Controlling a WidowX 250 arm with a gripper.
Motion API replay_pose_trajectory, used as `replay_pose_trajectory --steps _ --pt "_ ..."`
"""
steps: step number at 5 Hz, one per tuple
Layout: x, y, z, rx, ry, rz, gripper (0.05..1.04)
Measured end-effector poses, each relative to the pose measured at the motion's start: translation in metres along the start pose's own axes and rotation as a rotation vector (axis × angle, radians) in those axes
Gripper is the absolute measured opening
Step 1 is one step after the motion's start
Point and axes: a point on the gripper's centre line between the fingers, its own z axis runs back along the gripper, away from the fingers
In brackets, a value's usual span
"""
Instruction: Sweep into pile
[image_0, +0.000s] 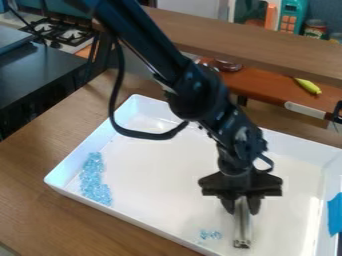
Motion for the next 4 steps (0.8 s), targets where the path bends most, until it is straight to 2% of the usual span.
replay_pose_trajectory --steps 1,3,4 --pt "0.005 0.023 0.001 0.010 0.029 0.011 0.383" --pt "-0.003 0.053 0.008 0.002 0.062 0.001 0.383" --pt "-0.003 0.053 0.012 -0.015 0.061 -0.027 0.383"
